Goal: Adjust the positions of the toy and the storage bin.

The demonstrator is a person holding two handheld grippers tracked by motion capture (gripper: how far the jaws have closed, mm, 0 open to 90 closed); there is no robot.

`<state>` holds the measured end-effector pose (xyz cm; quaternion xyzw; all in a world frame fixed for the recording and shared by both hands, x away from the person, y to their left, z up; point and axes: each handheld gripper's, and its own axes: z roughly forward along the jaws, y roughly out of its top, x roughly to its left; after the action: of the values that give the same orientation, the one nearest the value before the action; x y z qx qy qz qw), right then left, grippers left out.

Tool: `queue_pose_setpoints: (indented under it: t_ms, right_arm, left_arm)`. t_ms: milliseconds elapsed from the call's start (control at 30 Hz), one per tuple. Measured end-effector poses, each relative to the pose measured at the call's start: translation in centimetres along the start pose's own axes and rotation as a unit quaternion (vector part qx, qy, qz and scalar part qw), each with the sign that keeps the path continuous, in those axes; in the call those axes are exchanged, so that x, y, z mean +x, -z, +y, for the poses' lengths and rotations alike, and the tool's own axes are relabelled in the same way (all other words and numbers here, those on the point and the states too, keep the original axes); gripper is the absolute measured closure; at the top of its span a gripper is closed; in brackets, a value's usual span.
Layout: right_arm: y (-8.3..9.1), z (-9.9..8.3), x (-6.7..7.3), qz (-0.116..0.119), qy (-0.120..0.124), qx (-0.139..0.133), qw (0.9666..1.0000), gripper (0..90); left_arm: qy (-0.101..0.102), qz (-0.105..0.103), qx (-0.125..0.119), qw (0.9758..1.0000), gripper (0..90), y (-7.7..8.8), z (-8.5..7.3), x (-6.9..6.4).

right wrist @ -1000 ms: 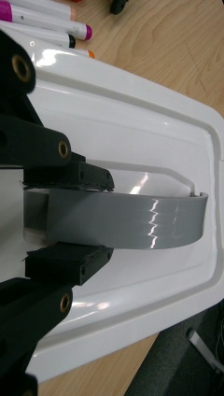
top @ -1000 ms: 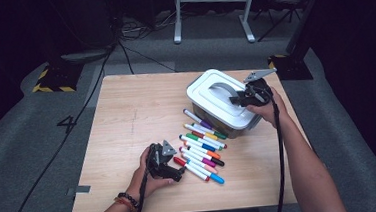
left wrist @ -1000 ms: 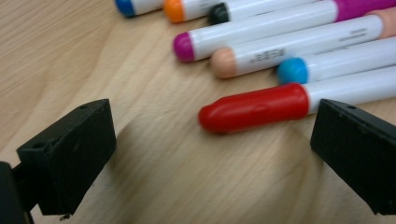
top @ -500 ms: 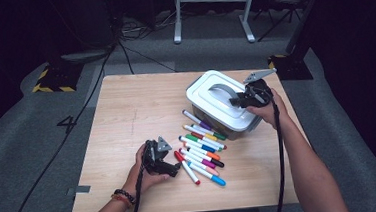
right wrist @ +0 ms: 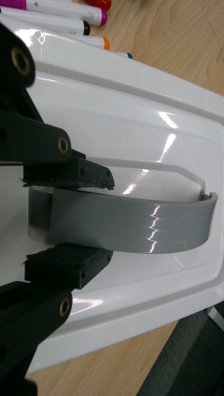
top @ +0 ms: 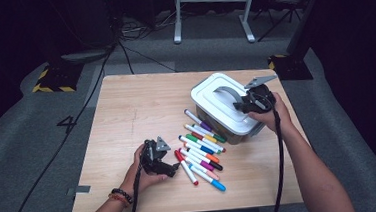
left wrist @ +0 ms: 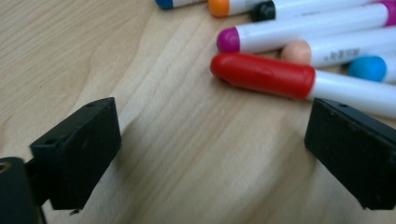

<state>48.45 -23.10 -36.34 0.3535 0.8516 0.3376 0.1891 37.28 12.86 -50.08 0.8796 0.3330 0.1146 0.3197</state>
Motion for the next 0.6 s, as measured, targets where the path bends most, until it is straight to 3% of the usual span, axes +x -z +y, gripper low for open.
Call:
queue_pose_setpoints:
  t_ms: [67, 200, 400, 533, 600]
  right_arm:
    - [0.0, -0.2, -0.3, -0.004, -0.003, -0.001, 1.0, 61.1]
    - [0.1, -0.4, -0.6, 0.01, 0.0, -0.005, 0.9999, 60.8]
    - [0.2, -0.5, -0.5, 0.019, 0.002, -0.01, 0.9998, 64.1]
    - [0.2, -0.5, -0.5, 0.022, -0.004, -0.011, 0.9997, 64.4]
    - [0.2, -0.5, -0.6, 0.012, -0.003, -0.008, 0.9999, 64.2]
  left_arm:
    - [-0.012, -0.012, -0.005, 0.9998, 5.4, 0.4, -0.6, -0.5]
    - [-0.035, -0.03, -0.008, 0.9989, 5.2, 0.7, -1.1, -1.8]
    - [-0.05, -0.043, -0.004, 0.9978, 4.5, 0.3, -0.6, -4.6]
    - [-0.045, -0.042, -0.004, 0.9981, 4.2, -0.2, -0.1, -6.3]
    - [-0.044, -0.038, -0.005, 0.9983, 4.2, -0.4, 0.1, -6.8]
